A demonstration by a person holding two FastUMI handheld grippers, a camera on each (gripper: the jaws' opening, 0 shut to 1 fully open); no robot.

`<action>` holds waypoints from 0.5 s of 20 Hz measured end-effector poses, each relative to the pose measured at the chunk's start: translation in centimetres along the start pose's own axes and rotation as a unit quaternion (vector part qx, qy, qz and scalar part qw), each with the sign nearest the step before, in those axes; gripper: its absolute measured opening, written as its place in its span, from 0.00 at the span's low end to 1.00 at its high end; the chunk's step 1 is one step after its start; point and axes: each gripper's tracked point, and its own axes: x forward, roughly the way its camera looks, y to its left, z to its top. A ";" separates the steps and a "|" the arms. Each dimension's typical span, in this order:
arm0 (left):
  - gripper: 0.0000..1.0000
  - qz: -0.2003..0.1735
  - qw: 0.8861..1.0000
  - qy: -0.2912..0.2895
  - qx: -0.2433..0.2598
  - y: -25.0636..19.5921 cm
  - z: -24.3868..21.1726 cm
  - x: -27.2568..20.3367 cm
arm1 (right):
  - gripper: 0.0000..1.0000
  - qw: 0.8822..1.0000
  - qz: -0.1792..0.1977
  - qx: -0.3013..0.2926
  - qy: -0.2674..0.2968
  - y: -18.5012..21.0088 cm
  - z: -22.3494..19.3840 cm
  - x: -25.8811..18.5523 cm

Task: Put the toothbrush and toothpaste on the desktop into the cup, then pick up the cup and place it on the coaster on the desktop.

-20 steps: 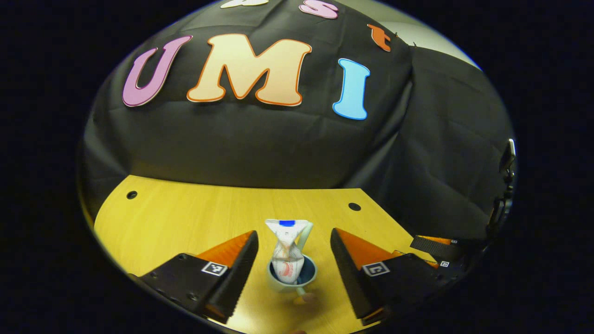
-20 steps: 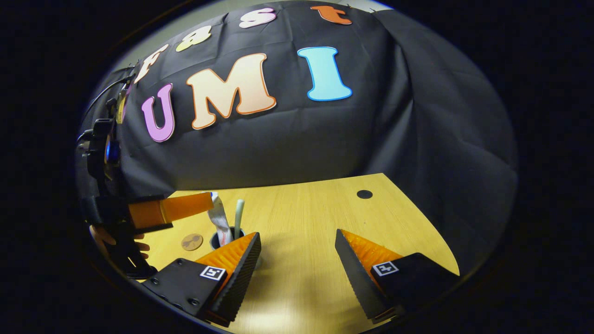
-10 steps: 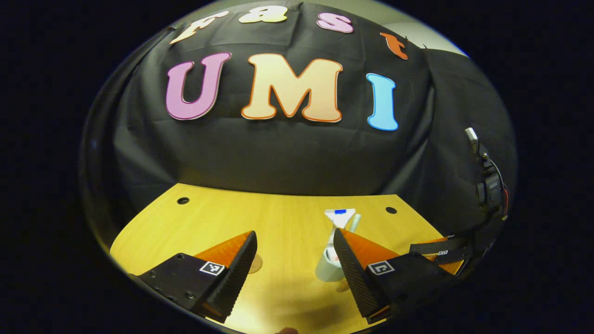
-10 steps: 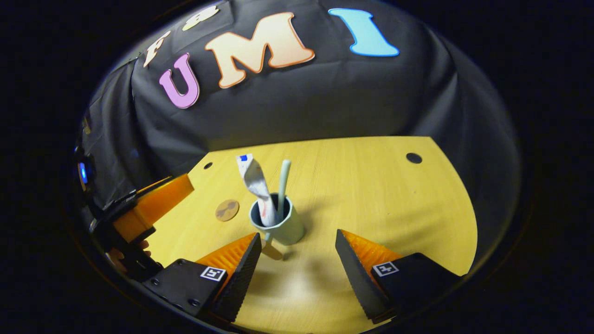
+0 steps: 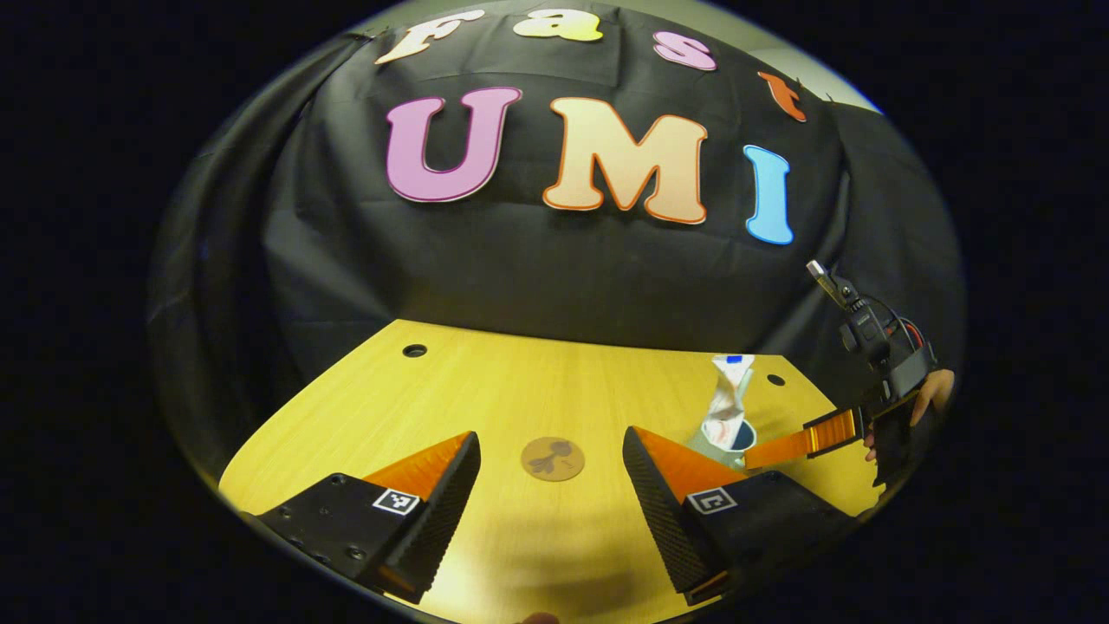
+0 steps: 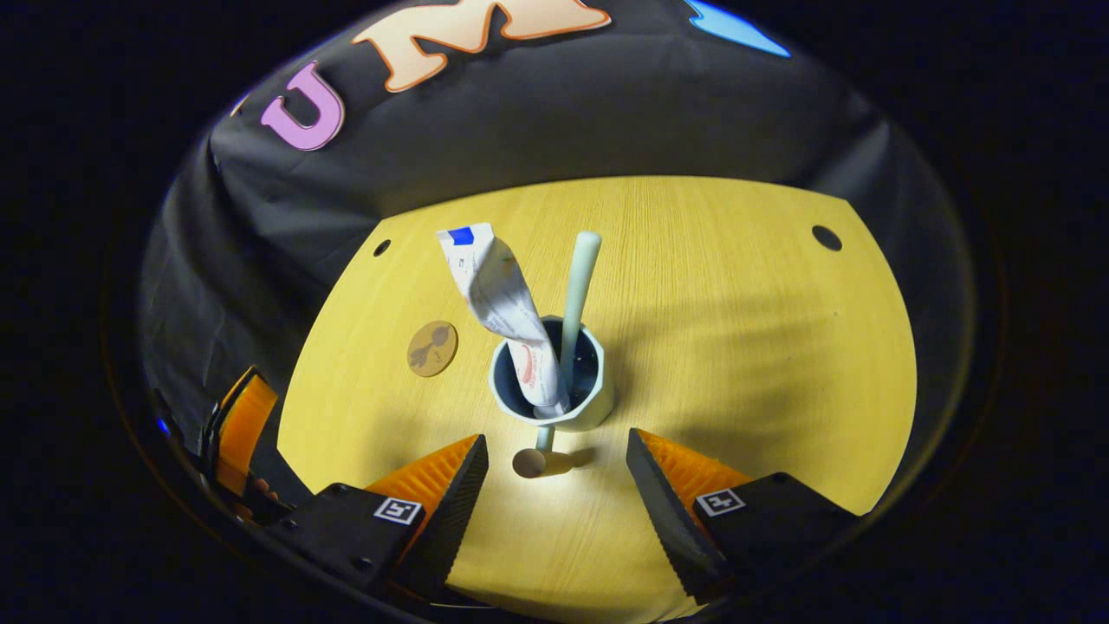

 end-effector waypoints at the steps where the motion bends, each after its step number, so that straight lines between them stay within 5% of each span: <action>1: 0.95 0.004 1.000 0.000 -0.004 1.1 -0.4 -0.4 | 0.98 1.000 -0.004 0.004 0.008 0.1 0.0 0.5; 3: 0.95 0.013 1.000 0.000 -0.008 2.7 -0.5 -1.0 | 0.93 1.000 -0.018 0.002 0.022 0.1 -0.1 1.7; 10: 0.95 0.050 0.999 0.004 -0.019 8.2 -1.3 -2.7 | 0.97 0.996 -0.059 0.000 0.060 -0.4 -0.7 4.9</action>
